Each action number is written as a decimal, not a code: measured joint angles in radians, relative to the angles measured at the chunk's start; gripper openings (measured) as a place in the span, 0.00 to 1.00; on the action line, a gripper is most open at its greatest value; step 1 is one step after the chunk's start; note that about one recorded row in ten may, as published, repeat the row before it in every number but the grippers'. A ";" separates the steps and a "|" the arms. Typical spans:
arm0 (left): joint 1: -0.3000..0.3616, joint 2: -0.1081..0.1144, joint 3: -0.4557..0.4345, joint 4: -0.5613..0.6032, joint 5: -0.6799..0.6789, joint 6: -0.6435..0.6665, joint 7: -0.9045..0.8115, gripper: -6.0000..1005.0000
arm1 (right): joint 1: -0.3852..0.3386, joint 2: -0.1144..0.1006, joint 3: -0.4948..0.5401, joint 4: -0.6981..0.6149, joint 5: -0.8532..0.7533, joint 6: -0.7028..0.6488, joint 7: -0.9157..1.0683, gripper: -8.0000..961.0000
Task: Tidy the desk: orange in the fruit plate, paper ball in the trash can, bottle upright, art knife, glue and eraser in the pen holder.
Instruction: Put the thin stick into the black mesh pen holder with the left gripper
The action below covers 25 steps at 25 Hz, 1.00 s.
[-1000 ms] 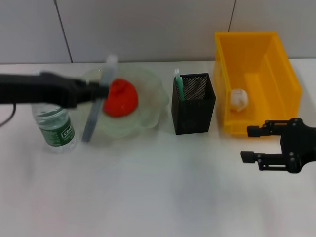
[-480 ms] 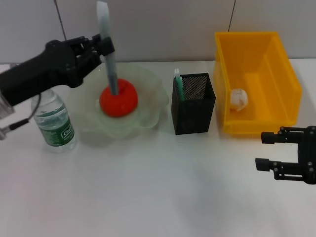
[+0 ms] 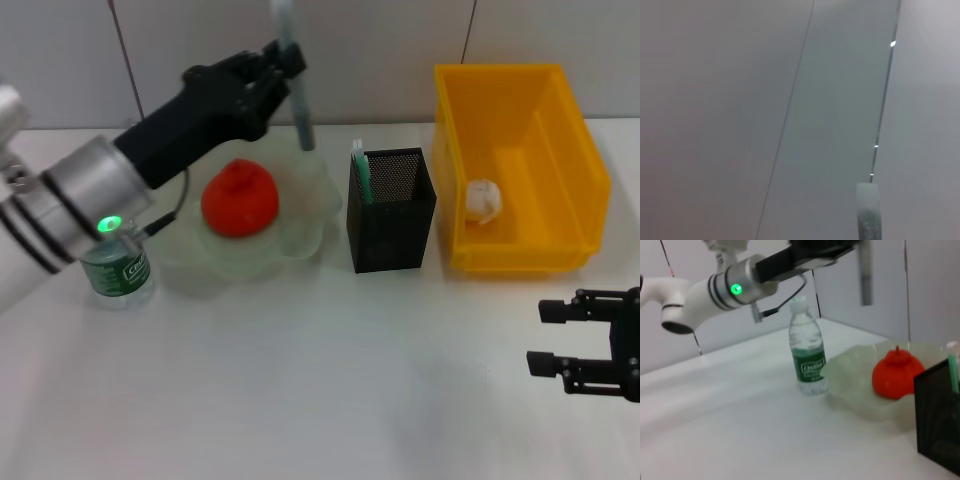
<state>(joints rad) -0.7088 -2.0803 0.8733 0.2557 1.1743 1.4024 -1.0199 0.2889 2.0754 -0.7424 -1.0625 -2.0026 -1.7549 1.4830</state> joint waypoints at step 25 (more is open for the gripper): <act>-0.230 -0.001 -0.253 -0.439 0.064 -0.185 0.394 0.18 | 0.083 0.002 -0.021 0.046 -0.010 -0.008 -0.025 0.70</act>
<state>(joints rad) -0.9385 -2.0817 0.6205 -0.1834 1.2382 1.2177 -0.6261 0.3718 2.0770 -0.7636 -1.0160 -2.0127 -1.7632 1.4585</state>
